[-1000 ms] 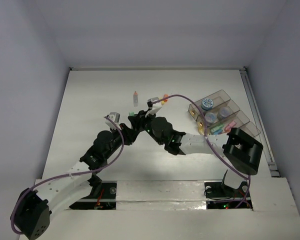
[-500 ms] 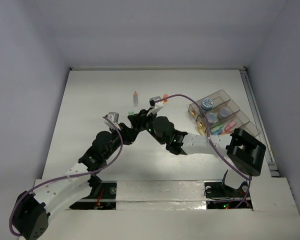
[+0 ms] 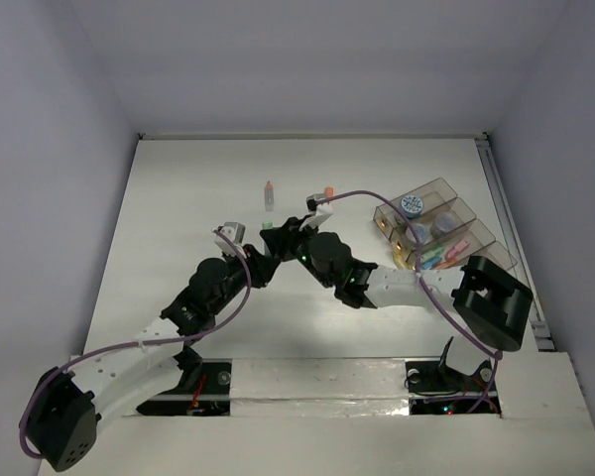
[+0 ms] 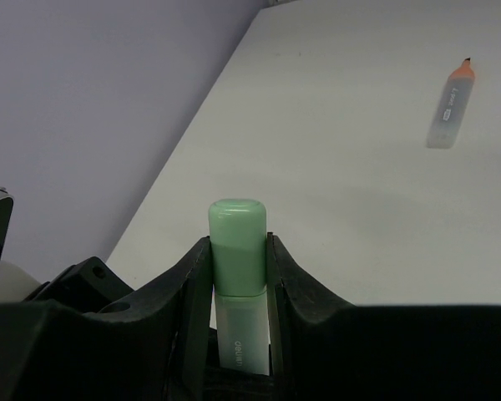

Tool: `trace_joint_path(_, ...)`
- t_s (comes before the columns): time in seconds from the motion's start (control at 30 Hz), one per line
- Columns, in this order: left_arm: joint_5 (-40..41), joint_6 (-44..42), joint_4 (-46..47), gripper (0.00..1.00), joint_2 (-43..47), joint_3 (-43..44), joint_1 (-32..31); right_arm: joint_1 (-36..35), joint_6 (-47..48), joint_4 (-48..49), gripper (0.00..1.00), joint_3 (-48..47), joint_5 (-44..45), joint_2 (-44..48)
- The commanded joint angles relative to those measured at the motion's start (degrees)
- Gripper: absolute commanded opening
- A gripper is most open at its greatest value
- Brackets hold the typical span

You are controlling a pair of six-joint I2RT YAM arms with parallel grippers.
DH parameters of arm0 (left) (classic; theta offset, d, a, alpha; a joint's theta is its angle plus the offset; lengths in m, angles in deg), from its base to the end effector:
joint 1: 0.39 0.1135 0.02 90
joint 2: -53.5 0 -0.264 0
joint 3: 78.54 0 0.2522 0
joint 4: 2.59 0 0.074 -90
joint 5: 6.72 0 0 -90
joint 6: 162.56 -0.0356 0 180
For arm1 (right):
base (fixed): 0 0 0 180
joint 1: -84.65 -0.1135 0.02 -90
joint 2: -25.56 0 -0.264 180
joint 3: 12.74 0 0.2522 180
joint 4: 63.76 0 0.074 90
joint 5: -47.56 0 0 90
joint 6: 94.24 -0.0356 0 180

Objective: Sort the stationery into containers
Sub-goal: Close the pen cap on the pen, then place the pen in the storage box.

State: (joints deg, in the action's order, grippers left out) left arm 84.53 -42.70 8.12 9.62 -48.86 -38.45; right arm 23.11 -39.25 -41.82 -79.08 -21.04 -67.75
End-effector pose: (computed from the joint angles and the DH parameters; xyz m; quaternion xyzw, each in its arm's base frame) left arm 0.1450 -0.1126 0.2280 0.0446 0.7269 -0.3762 0.5728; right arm 0.1862 0.3162 0.2533 -0.0442 0.7341 0.4042 0.5439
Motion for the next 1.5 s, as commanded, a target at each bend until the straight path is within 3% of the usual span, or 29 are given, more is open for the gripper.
trace_joint_path(0.0,17.02,-2.01,18.15,0.00,0.29,8.07,2.82,-3.24,-4.02,-10.04,0.00,4.67,-8.39,0.33)
trace_joint_path(0.4,18.25,-3.85,25.53,0.00,-4.37,15.63,2.82,-2.71,-10.00,-4.77,0.00,7.84,-14.46,-2.22)
trace_joint_path(0.63,20.10,-7.80,24.58,0.00,-3.94,18.62,2.82,-2.71,-10.79,-4.41,0.00,10.30,-14.38,-0.38)
trace_joint_path(1.03,6.24,-0.96,19.04,0.00,-4.20,10.63,2.29,5.63,-5.43,-5.38,0.00,6.45,-8.67,4.02)
trace_joint_path(1.13,0.79,-0.25,18.77,0.18,-2.97,8.17,2.29,6.96,-4.29,-5.21,0.00,4.07,-5.52,3.50)
trace_joint_path(1.17,-0.28,-0.16,18.77,0.34,-2.53,6.85,2.29,8.09,-3.76,-5.29,0.00,2.23,-5.07,3.06)
trace_joint_path(1.27,-4.06,0.02,17.55,0.55,-0.16,5.18,1.77,10.46,-2.88,-5.29,0.00,-1.63,-3.57,2.09)
trace_joint_path(1.47,-8.81,-1.04,9.73,0.67,7.74,3.25,1.77,14.34,-4.28,-6.44,0.00,-9.29,-2.34,-1.34)
